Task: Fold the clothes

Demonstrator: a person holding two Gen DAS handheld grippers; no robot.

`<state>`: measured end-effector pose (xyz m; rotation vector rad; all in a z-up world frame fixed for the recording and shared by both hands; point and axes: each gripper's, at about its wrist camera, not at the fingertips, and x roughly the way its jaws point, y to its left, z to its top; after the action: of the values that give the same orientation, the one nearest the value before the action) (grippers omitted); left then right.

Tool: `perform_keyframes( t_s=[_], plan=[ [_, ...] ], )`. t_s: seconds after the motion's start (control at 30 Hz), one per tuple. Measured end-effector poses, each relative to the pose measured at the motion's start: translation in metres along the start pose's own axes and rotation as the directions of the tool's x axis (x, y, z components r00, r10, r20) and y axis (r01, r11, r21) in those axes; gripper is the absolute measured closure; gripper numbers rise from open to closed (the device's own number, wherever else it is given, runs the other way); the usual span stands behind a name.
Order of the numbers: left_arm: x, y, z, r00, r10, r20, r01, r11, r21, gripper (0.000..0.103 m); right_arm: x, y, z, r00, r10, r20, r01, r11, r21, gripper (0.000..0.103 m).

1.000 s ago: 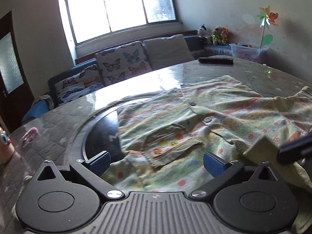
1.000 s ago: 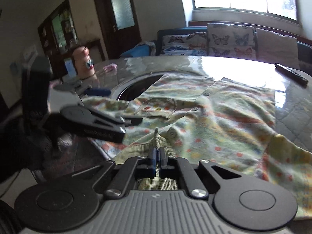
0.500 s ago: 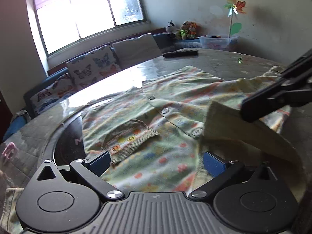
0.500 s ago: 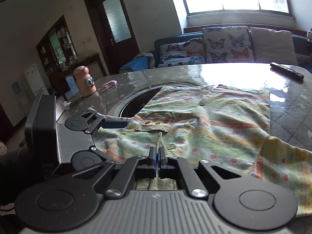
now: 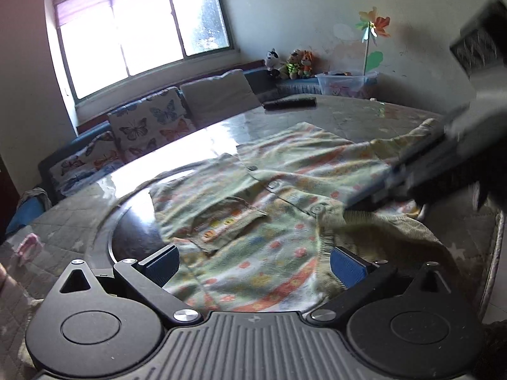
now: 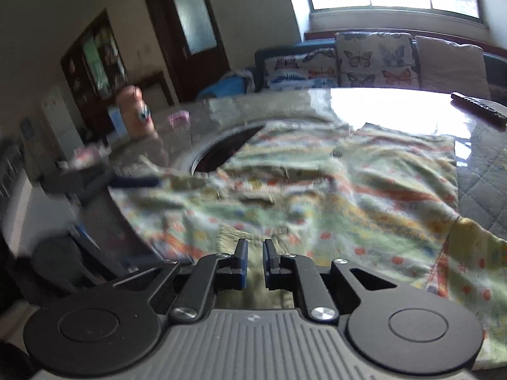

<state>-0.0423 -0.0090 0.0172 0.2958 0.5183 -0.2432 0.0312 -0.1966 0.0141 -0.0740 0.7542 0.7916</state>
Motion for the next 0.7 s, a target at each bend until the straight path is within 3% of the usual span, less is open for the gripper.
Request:
perform_keyframes(
  t_s=[0.07, 0.13, 0.27, 0.37, 0.53, 0.67, 0.7],
  plan=[
    [-0.005, 0.006, 0.006, 1.0, 0.01, 0.024, -0.01, 1.0, -0.022, 0.0, 0.009, 0.007, -0.01, 0.999, -0.028, -0.039, 0.025, 0.998, -0.064, 0.091],
    [-0.005, 0.009, 0.011, 0.999, 0.015, 0.045, -0.013, 0.999, -0.043, 0.0, 0.007, 0.01, -0.014, 0.999, -0.027, -0.03, 0.024, 0.996, -0.091, 0.083],
    [0.013, 0.005, 0.022, 0.999, 0.019, 0.051, -0.016, 0.997, -0.071, 0.0, -0.008, 0.005, -0.014, 1.0, -0.01, -0.015, 0.009, 0.999, -0.052, 0.078],
    [0.031, -0.002, 0.027, 0.999, 0.004, 0.033, -0.001, 0.997, -0.081, 0.0, -0.017, -0.008, -0.01, 0.999, -0.051, 0.002, 0.051, 0.998, -0.022, 0.077],
    [0.046, -0.025, 0.034, 0.997, -0.073, 0.035, 0.075, 0.996, -0.038, 0.004, -0.026, -0.046, 0.006, 0.988, -0.155, 0.024, 0.154, 0.987, 0.045, 0.077],
    [0.053, -0.047, 0.038, 0.983, -0.177, 0.045, 0.175, 0.984, 0.03, 0.013, -0.018, -0.088, 0.03, 0.972, -0.23, 0.034, 0.225, 0.967, 0.115, 0.077],
    [0.056, -0.052, 0.037, 0.978, -0.204, 0.037, 0.202, 0.978, 0.046, 0.019, -0.014, -0.098, 0.037, 0.968, -0.249, 0.036, 0.242, 0.962, 0.127, 0.077]
  ],
)
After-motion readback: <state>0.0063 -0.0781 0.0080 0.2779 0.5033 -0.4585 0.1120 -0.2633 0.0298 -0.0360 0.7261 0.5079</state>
